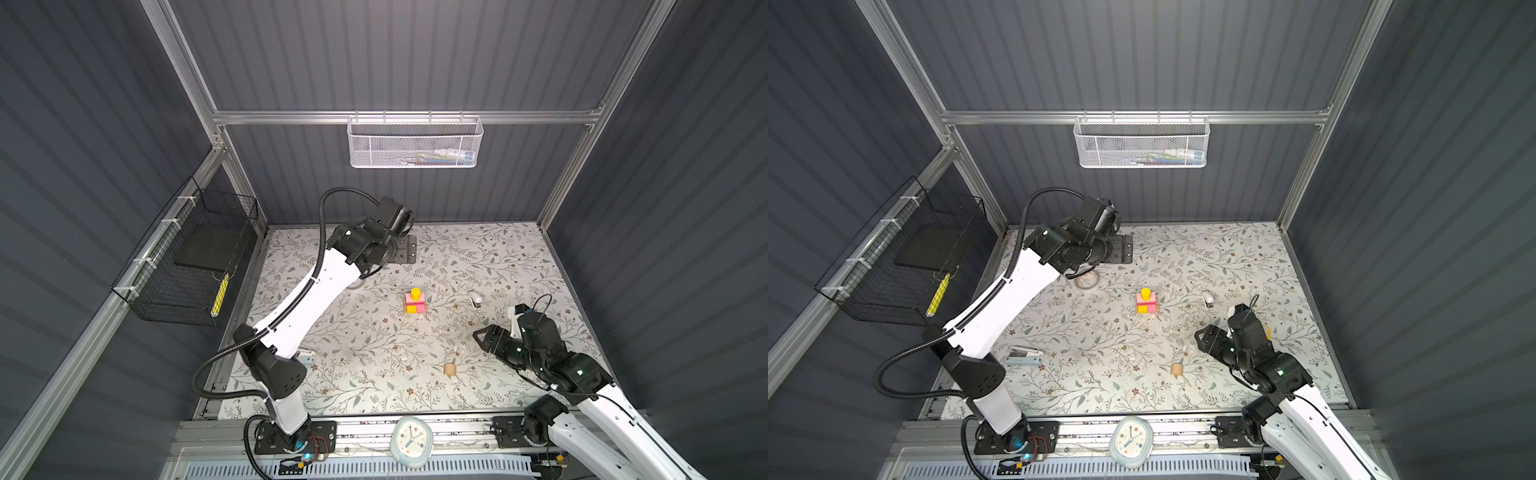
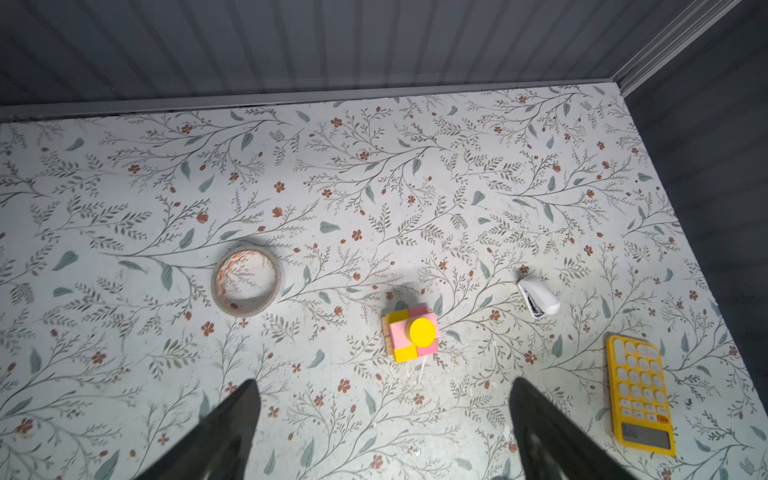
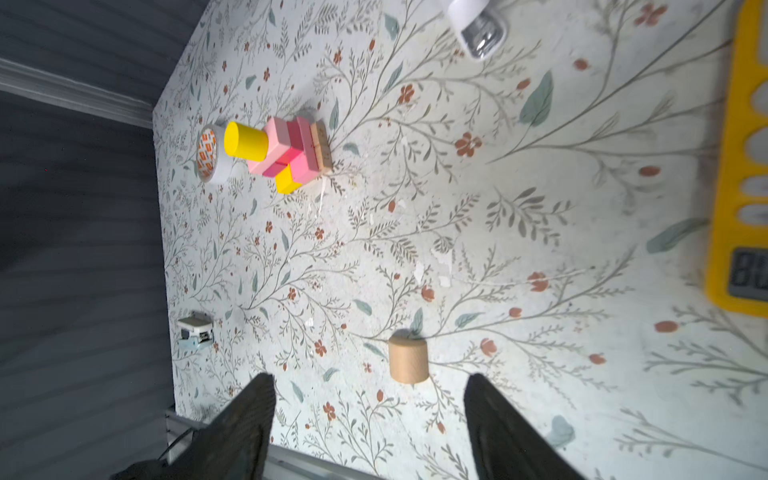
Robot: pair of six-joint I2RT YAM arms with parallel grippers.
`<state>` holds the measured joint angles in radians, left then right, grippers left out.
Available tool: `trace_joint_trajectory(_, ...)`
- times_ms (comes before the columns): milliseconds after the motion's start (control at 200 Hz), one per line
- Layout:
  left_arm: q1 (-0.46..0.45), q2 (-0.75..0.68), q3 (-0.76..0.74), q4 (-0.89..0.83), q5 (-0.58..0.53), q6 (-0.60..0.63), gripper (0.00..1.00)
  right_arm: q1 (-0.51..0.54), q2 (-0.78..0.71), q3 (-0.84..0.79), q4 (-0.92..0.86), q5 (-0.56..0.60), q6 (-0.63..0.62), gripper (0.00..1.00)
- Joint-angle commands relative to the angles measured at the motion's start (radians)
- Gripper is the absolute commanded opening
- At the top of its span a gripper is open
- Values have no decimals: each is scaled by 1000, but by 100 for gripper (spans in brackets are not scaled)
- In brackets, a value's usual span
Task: Build the wood block tower
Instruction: 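Raise the left gripper off the stack while the right gripper nears the wood cylinder, then lower the right gripper around the natural-wood cylinder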
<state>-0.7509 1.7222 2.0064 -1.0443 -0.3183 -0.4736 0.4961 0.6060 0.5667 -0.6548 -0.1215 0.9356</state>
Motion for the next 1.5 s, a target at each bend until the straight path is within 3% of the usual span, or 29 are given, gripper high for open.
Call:
trace_joint_trajectory(0,7,-66,-110,58,-33,4,94,79,22,-35,27,-4,94,68)
trace_joint_trajectory(325,8,-204,-307,88,-47,-16,94,297,255,-32,97,59,187,47)
trace_joint_trajectory(480,8,-232,-363,102,-41,-24,93,330,323,-45,133,65,216,27)
trace_joint_trajectory(780,9,-224,-408,104,-29,-28,93,350,395,-73,182,44,245,0)
trace_joint_trajectory(1496,13,-172,-406,98,-35,-10,93,393,635,-70,261,30,278,0)
